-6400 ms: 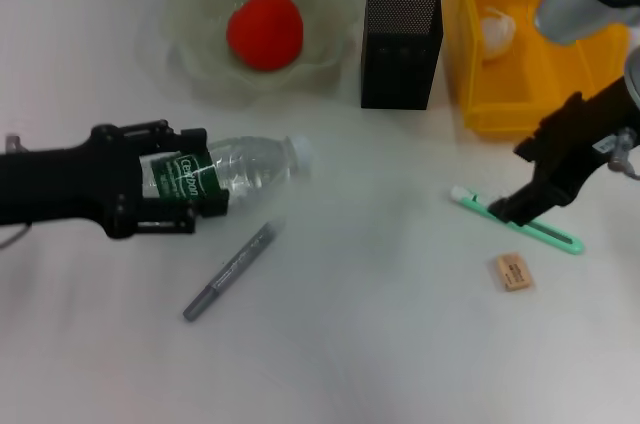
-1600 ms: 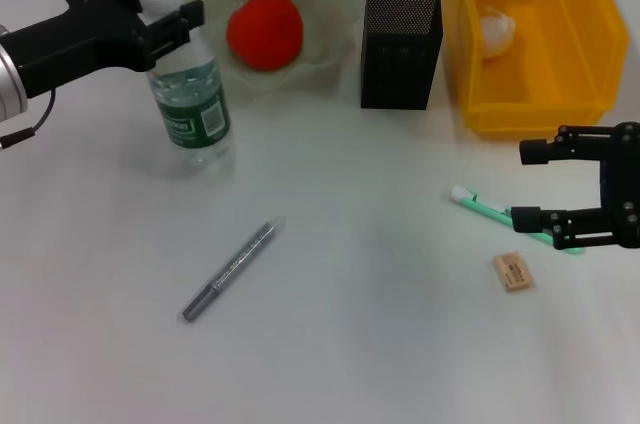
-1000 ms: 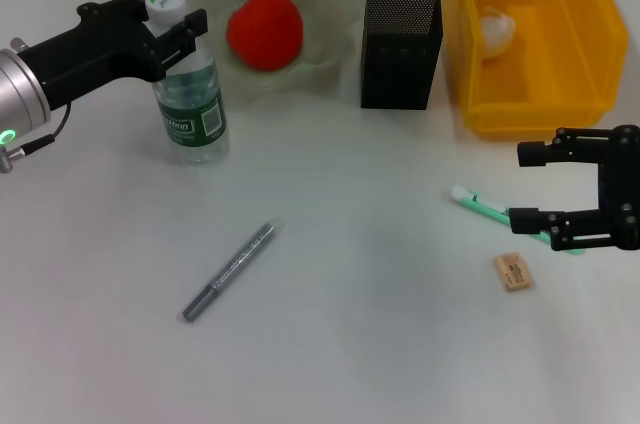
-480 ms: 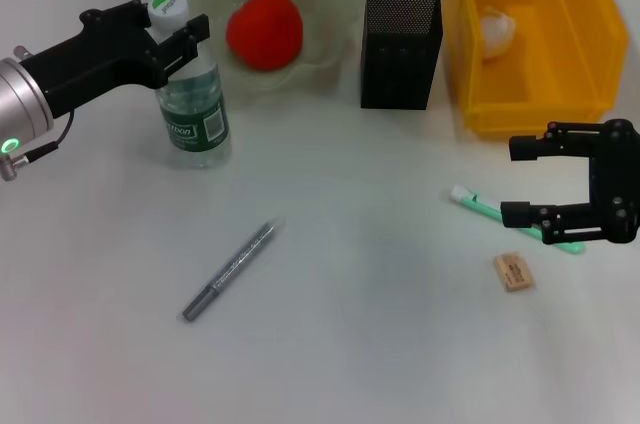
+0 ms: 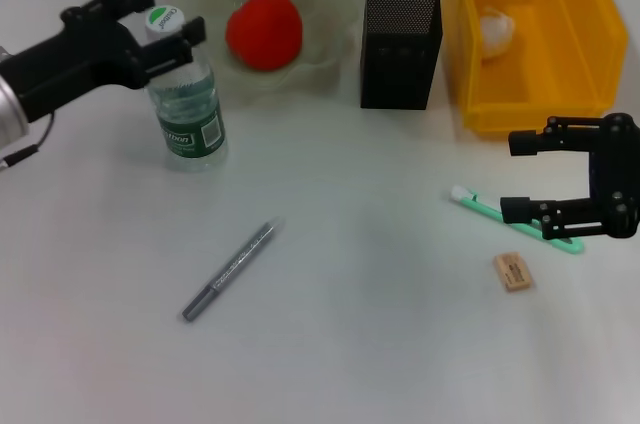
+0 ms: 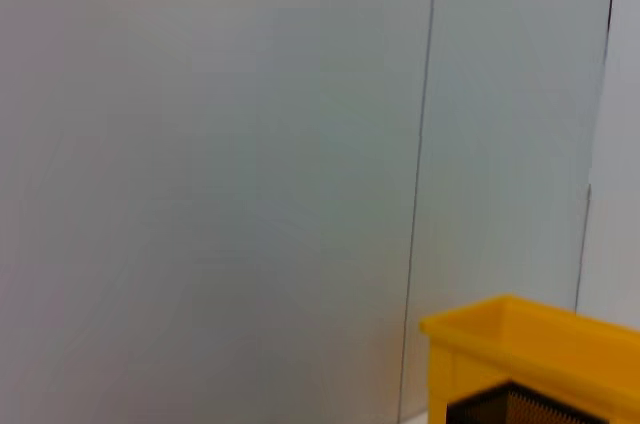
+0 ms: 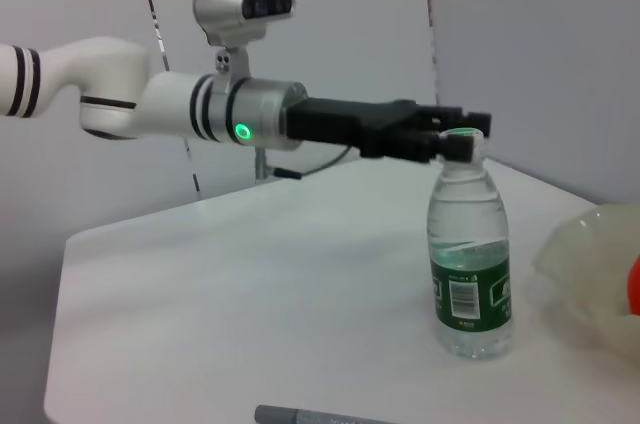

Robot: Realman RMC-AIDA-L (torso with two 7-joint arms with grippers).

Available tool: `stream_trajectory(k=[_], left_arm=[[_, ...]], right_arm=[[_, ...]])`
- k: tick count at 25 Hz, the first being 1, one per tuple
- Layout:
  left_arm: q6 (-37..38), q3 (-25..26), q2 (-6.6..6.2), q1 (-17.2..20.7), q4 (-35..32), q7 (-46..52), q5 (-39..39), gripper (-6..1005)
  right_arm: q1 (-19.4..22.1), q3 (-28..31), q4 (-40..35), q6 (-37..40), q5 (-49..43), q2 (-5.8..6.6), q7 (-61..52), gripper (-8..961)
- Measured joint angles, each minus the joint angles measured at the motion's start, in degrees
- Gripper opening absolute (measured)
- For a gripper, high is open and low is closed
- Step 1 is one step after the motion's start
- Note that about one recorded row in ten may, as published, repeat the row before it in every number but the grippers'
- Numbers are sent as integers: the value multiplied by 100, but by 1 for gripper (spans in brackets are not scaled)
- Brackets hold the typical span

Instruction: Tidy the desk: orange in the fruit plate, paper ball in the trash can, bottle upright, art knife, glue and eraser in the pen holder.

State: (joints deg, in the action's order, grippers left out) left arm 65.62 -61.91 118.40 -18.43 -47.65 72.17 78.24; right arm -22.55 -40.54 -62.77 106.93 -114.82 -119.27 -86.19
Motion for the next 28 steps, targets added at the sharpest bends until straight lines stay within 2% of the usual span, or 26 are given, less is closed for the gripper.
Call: stream_trajectory(k=[4, 5, 6, 7, 9, 10, 12, 14, 15, 16, 19, 20, 25, 28], left_arm=[[588, 351, -21, 291, -437, 300, -18, 804], [856, 524, -38, 343, -476, 342, -16, 804], [1256, 732, -69, 393, -493, 371, -8, 803], [1518, 871, -98, 425, -483, 376, 1, 803], [2175, 1151, -209, 494, -385, 364, 22, 801], [2447, 1221, -276, 532, -325, 344, 28, 801], [3059, 1279, -430, 647, -229, 252, 63, 800], [3529, 1282, -517, 734, -196, 134, 256, 800], [3950, 1334, -547, 785, -166, 45, 592, 800], [3950, 1334, -547, 785, -166, 45, 592, 800], [4142, 1399, -538, 819, -137, 45, 863, 800], [4180, 1542, -478, 871, -21, 28, 1168, 800], [4169, 1679, -450, 905, 196, -51, 1245, 800], [4161, 1706, -456, 908, 286, -96, 1259, 800]], right_arm=[[-2, -243, -385, -89, -51, -5, -545, 784], [20, -625, -868, -267, -213, -5, -1230, 784], [20, -625, -868, -267, -213, -5, -1230, 784], [33, -887, -1214, -354, -356, -2, -1636, 784], [34, -1328, -1787, -381, -639, 2, -2253, 784], [-16, -1776, -2331, -283, -927, 12, -2800, 784], [-72, -1999, -2587, -219, -1085, 16, -3112, 784], [-247, -2414, -3004, -73, -1544, 21, -3636, 784], [-512, -2858, -3224, 69, -2092, 21, -4102, 784], [-512, -2858, -3224, 69, -2092, 21, -4102, 784], [-895, -3402, -3221, 258, -2782, 16, -4614, 784], [-1089, -3707, -3107, 290, -3110, 8, -4902, 783], [-1301, -4242, -2875, -64, -3592, -6, -5661, 783], [-1329, -4347, -2743, -334, -3760, -8, -5899, 783]])
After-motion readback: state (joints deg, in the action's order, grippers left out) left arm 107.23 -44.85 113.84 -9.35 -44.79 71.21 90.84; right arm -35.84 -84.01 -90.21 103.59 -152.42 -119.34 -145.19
